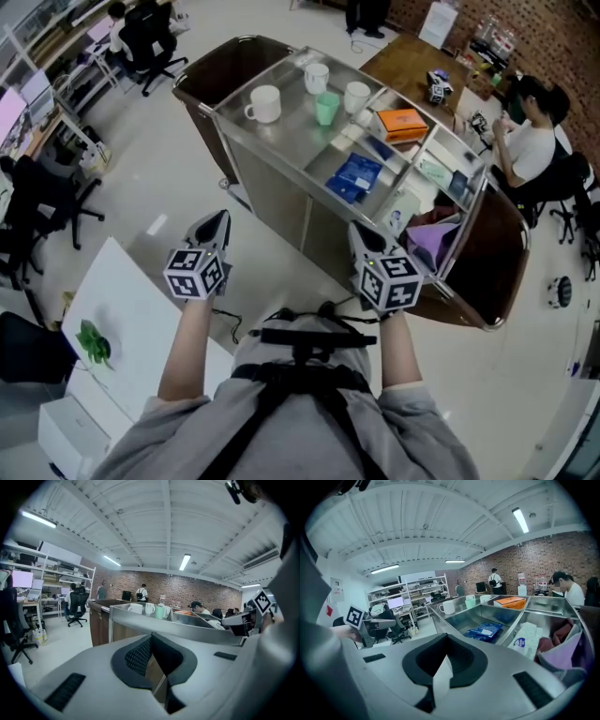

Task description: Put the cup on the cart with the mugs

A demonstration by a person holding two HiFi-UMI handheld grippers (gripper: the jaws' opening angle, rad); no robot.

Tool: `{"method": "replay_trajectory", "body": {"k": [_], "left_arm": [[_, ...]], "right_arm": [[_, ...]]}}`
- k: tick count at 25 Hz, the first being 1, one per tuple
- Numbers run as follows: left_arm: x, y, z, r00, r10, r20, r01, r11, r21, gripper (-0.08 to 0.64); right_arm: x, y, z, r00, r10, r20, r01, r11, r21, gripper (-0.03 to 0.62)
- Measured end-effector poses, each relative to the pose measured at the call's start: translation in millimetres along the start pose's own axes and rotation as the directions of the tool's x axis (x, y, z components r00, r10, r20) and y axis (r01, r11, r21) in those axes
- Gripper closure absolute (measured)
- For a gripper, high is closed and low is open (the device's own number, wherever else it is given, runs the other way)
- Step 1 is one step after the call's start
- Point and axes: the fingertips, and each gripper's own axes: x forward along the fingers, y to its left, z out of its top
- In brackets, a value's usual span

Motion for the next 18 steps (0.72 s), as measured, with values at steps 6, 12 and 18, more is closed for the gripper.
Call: {"method": "replay_trajectory", "body": {"k": [6,12,18], "left_arm": [[-6,0,-9,1.0,0.01,-0.007,-0.009,1.0,0.015,0.557],[-5,-6,-10,1.0,-0.01,-0.009,0.01,1.0,0.023,0.557],[-2,-9,-15,0.999,-0.029,-0.024,0.029,0.999,0.021,0.557]], "right_arm": [[0,-3,-10,1.0,-0.009,-0.01,0.009,1.0,-0.006,0.588],[1,-5,-8,1.0,-0.013,-0.016,0.013,1.0,-0.021,0.588],[2,-5,-7,1.0,-0.016,-0.023,0.015,1.0,-0.024,0.588]]}}
